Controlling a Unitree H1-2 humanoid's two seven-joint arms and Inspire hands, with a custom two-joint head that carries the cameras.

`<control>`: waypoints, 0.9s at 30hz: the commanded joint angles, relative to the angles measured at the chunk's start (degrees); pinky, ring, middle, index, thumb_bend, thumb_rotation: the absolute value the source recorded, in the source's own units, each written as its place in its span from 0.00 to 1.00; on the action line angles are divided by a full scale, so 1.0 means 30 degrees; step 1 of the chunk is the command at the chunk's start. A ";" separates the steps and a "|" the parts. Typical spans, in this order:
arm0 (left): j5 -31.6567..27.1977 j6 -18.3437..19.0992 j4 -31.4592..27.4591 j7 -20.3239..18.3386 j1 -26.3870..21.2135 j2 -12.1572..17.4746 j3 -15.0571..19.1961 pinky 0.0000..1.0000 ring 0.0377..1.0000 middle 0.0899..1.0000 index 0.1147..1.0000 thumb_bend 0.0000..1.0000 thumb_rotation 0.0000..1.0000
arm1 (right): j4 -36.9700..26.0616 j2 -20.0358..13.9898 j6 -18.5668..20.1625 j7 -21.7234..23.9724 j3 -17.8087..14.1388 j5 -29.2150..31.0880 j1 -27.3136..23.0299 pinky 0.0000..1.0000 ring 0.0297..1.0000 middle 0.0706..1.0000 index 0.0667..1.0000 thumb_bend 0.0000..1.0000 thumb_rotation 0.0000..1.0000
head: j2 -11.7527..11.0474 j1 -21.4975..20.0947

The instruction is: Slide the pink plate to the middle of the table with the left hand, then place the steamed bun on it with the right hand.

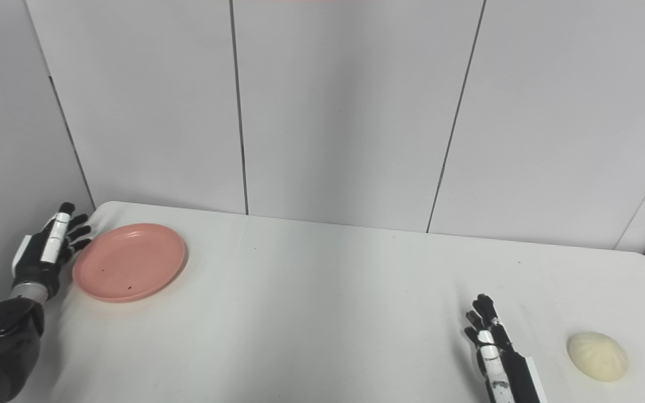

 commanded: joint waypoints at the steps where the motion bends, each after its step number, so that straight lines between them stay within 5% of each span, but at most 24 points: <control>1: 0.0107 -0.0431 -0.0691 -0.0126 -0.0217 -0.0059 -0.0153 0.76 0.84 0.85 0.89 0.81 0.87 | 0.0555 0.0225 -0.0330 0.0154 0.0153 0.0068 0.1032 0.96 0.95 0.96 0.95 0.66 0.85 | 0.0044 -0.0003; 27: -0.0008 -0.0438 -0.2008 -0.0355 0.0637 -0.1601 -0.0413 0.78 0.85 0.85 0.88 0.83 0.86 | 0.0589 0.0214 -0.0613 0.0051 0.0403 -0.0730 0.1009 0.94 0.95 0.96 0.94 0.68 0.86 | 0.0024 -0.0326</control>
